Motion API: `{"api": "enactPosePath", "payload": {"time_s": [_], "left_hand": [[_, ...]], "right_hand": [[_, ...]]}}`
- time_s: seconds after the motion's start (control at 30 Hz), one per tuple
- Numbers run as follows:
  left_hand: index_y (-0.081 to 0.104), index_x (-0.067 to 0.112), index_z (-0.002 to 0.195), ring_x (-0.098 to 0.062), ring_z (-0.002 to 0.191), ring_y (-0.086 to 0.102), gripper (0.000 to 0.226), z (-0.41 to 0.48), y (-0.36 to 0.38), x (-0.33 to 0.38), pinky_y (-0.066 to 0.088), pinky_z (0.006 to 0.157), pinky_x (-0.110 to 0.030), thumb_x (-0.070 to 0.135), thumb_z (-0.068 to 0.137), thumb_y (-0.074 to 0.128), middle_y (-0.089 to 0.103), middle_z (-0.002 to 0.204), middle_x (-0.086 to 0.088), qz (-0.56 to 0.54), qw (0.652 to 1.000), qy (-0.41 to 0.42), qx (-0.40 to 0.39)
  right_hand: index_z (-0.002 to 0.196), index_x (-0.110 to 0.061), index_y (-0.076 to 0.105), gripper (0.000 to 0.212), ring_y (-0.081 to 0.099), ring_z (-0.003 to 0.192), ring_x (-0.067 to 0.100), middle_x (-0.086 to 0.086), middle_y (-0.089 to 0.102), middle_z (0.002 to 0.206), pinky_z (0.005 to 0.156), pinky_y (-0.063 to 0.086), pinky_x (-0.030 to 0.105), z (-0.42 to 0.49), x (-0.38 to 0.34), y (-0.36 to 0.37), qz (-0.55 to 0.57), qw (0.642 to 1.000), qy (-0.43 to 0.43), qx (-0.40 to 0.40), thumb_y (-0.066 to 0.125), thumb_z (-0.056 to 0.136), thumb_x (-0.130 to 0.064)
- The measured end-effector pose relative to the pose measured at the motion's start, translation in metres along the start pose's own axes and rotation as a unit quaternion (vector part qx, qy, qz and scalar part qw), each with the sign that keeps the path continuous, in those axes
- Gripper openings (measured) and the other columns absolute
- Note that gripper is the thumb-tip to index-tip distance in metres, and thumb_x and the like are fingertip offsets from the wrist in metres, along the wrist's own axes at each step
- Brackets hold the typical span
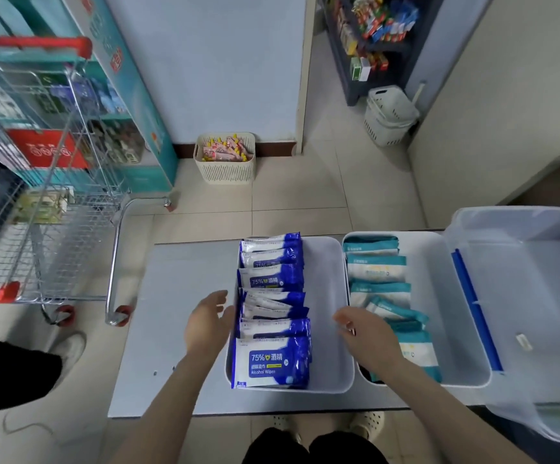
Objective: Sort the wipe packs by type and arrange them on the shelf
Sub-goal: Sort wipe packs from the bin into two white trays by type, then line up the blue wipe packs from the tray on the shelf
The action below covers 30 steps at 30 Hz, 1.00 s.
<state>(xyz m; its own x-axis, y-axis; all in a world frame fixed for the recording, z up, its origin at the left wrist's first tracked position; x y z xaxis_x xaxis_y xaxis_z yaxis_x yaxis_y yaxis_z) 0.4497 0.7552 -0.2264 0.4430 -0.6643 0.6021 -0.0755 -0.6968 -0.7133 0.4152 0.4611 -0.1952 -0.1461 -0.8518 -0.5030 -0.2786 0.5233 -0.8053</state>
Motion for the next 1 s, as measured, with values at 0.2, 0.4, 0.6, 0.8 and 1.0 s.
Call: {"api": "enactPosePath", "payload": {"time_s": [0.2, 0.4, 0.6, 0.8, 1.0], "left_hand": [[0.055, 0.020, 0.070, -0.021, 0.073, 0.059, 0.035, 0.024, 0.025, -0.010, 0.048, 0.062, -0.028, 0.039, 0.096, 0.040, 0.066, 0.079, -0.001, 0.131, 0.984, -0.011, -0.116], [0.056, 0.013, 0.072, -0.016, 0.064, 0.057, 0.038, 0.023, 0.014, -0.031, 0.040, 0.054, -0.024, 0.039, 0.096, 0.041, 0.063, 0.071, 0.001, 0.118, 0.989, -0.012, -0.084], [0.062, 0.018, 0.089, -0.015, 0.075, 0.061, 0.035, 0.023, 0.006, -0.040, 0.041, 0.057, -0.023, 0.044, 0.097, 0.039, 0.068, 0.087, 0.002, 0.132, 0.988, -0.021, -0.082], [0.063, 0.019, 0.096, -0.016, 0.079, 0.061, 0.017, 0.025, 0.007, -0.036, 0.043, 0.062, -0.024, 0.029, 0.092, 0.050, 0.068, 0.095, 0.001, 0.138, 0.985, -0.027, -0.096], [0.059, 0.016, 0.069, -0.023, 0.079, 0.066, 0.030, 0.025, 0.001, -0.030, 0.052, 0.068, -0.028, 0.032, 0.093, 0.049, 0.070, 0.084, -0.003, 0.156, 0.983, -0.013, -0.094]], "right_hand": [[0.121, -0.020, 0.058, 0.033, 0.055, 0.108, 0.012, -0.005, 0.060, 0.122, 0.091, 0.042, 0.025, 0.003, -0.005, 0.000, 0.017, 0.999, 0.029, 0.008, 0.049, 0.091, -0.011], [0.139, -0.021, 0.041, 0.051, 0.039, 0.132, 0.014, -0.004, 0.040, 0.145, 0.106, 0.032, 0.028, 0.010, -0.014, 0.011, 0.028, 0.999, 0.044, 0.002, 0.048, 0.090, -0.009], [0.132, -0.020, 0.040, 0.049, 0.053, 0.115, 0.023, -0.001, 0.050, 0.127, 0.083, 0.044, 0.028, 0.020, -0.021, 0.030, 0.102, 0.993, 0.057, 0.020, 0.046, 0.085, -0.006], [0.114, -0.016, 0.046, 0.027, 0.057, 0.087, 0.022, 0.004, 0.061, 0.106, 0.072, 0.049, 0.034, 0.027, -0.004, 0.053, 0.038, 0.988, 0.134, -0.061, 0.046, 0.087, -0.013], [0.110, -0.018, 0.048, 0.021, 0.061, 0.087, 0.022, 0.002, 0.062, 0.104, 0.072, 0.052, 0.035, 0.031, 0.001, 0.059, -0.010, 0.990, 0.133, -0.045, 0.046, 0.090, -0.019]]}}
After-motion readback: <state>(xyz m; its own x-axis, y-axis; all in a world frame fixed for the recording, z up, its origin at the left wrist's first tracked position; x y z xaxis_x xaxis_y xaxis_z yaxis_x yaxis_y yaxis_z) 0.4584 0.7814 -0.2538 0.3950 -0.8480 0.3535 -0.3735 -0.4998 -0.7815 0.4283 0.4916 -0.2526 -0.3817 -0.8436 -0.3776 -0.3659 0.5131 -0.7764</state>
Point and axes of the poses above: each hand's wrist, its own z-axis towards the middle knuckle, its own y-axis out of the palm, x = y × z, the point moved 5 cm from there along z, towards the middle knuckle
